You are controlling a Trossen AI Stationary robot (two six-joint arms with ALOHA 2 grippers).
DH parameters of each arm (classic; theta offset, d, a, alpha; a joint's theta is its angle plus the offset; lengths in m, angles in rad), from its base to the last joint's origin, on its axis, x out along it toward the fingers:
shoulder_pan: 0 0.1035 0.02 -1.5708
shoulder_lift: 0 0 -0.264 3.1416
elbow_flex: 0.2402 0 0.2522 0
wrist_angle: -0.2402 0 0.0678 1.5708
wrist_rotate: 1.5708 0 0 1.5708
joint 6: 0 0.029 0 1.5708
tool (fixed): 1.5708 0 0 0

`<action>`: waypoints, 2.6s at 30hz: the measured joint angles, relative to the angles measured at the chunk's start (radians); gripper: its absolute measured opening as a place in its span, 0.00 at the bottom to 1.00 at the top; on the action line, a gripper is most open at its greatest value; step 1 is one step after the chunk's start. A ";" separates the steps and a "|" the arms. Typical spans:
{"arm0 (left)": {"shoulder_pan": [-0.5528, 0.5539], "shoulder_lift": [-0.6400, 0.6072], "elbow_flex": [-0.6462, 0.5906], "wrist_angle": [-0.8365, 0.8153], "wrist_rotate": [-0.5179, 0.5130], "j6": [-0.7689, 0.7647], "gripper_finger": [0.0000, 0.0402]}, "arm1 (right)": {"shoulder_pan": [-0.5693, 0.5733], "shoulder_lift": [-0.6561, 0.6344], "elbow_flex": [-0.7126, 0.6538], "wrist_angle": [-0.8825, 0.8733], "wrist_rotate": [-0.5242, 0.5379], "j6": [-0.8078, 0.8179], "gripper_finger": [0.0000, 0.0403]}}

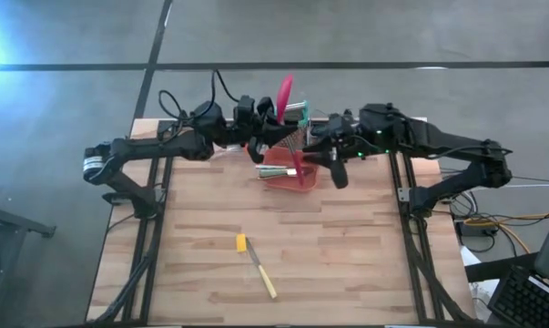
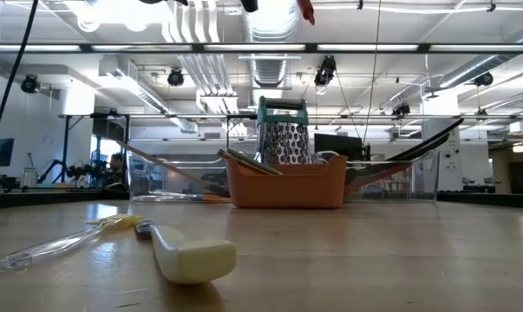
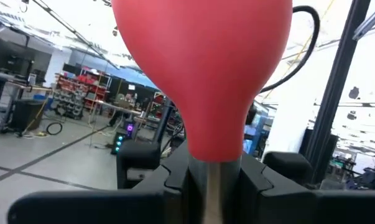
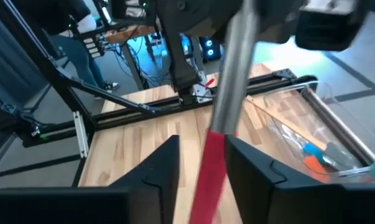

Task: Pick & Place Kitchen Items
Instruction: Put the red serving spoon into the right transparent bin

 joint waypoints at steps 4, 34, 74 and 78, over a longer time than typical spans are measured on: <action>0.005 0.001 0.001 0.002 0.006 0.012 0.17 | 0.000 0.047 0.023 0.008 -0.011 0.002 0.39; 0.017 0.003 0.009 0.020 0.105 0.022 0.17 | -0.029 0.140 0.051 0.179 0.008 0.018 0.50; 0.083 -0.004 0.012 -0.035 0.117 -0.156 0.63 | -0.143 -0.181 0.053 -0.372 0.416 -0.259 0.15; 0.089 -0.004 0.011 -0.044 0.098 -0.164 0.63 | -0.209 -0.199 0.051 -0.597 0.519 -0.317 0.15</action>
